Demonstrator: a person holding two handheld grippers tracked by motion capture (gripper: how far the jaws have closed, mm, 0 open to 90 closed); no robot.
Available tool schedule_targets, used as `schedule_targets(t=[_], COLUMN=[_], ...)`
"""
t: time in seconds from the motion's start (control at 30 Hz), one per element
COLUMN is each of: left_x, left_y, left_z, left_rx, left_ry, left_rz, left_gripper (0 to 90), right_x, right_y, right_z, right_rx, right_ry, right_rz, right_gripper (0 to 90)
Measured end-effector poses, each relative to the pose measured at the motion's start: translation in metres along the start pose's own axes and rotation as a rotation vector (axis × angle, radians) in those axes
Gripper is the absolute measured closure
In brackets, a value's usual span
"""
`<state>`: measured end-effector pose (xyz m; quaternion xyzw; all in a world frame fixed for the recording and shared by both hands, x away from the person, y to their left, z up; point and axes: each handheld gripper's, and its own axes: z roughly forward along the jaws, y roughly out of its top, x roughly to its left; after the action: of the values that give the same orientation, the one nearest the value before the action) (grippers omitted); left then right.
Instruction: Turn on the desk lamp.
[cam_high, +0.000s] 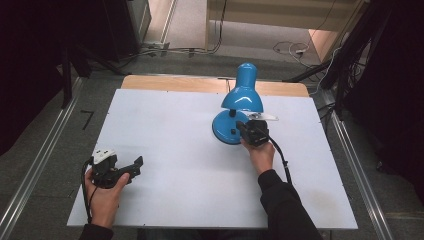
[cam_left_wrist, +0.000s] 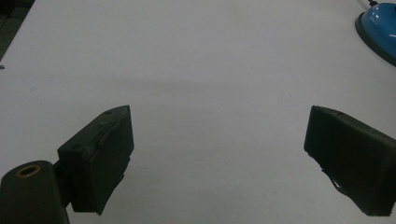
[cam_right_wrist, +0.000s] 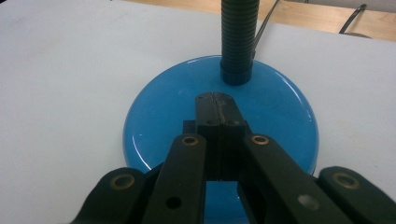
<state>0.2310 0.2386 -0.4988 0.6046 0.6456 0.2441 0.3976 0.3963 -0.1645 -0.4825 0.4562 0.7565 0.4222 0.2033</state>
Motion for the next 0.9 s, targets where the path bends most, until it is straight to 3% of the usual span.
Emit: schedule_targets(t=[0.9], left_x=[0.0008], left_y=[-0.0001], left_z=[-0.0002], left_rx=[0.003], left_ry=[0.002], left_rz=[0.001], left_gripper=[8.5], right_x=[0.0052], right_y=[-0.0072], right_z=[0.0082], right_rx=[0.020], right_ry=[0.004], right_rz=[0.014], right_gripper=[87.6])
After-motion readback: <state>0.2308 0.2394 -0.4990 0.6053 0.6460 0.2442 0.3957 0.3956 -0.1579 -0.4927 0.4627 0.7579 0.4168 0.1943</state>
